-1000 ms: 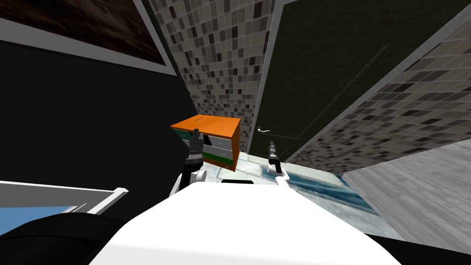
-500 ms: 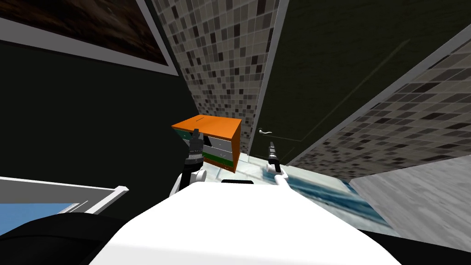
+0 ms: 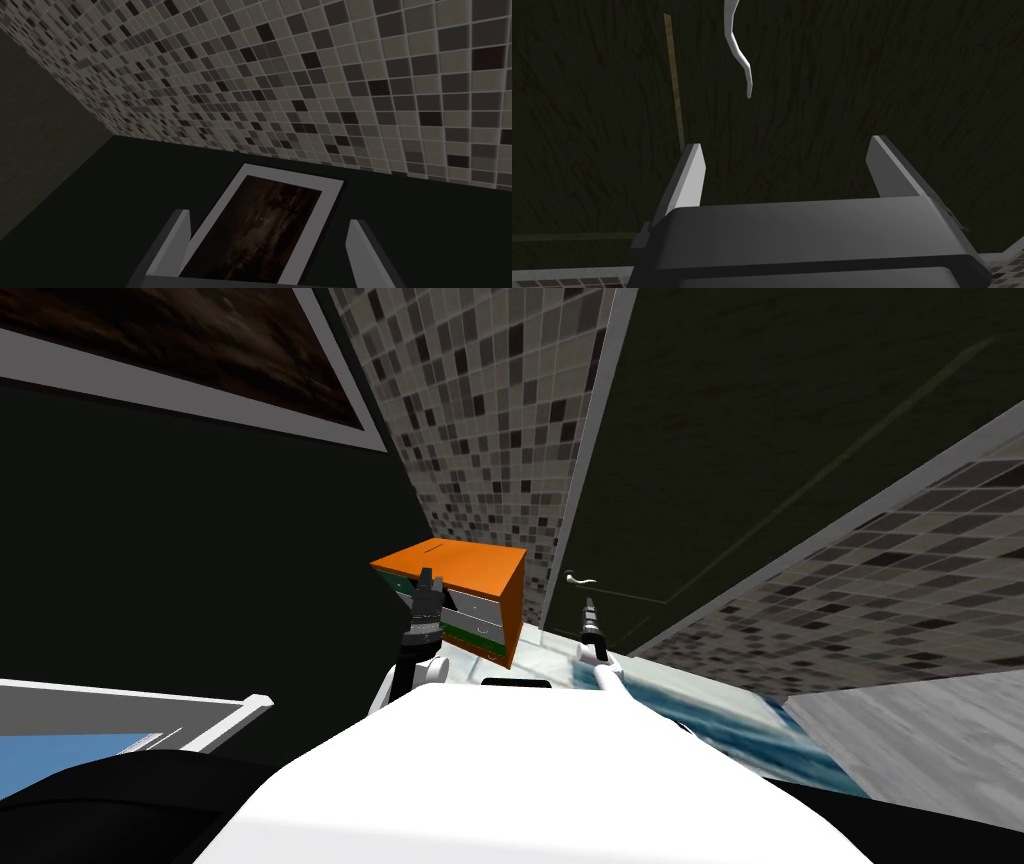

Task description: Pull the door open

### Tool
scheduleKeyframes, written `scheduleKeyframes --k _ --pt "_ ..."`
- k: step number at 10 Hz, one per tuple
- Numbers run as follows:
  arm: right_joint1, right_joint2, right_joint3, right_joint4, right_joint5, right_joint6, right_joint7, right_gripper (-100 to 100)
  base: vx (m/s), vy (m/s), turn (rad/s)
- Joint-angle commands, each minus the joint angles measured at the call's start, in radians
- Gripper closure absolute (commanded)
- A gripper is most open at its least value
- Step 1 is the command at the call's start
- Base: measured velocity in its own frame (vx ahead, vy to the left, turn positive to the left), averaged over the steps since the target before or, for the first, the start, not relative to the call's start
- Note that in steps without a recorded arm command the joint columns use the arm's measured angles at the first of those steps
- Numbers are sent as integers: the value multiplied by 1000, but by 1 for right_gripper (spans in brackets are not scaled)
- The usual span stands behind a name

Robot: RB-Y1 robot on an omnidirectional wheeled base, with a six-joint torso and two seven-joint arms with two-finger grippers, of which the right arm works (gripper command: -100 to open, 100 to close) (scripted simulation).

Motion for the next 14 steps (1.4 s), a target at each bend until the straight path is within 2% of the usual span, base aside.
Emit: scheduleKeyframes --k 1,8,9,13,14 --pt "-22 -5 -9 46 -4 -11 -3 -100 87 -31 53" --pt "-84 -9 -37 172 -18 -33 -5 -100 104 -16 36" --pt "-79 -9 -34 162 -16 -31 -5 -100 53 8 4" --pt "-95 -5 -21 176 -9 -42 -6 -100 -171 -45 69" --pt "-113 2 -2 194 0 -52 -7 -100 -241 -77 118"
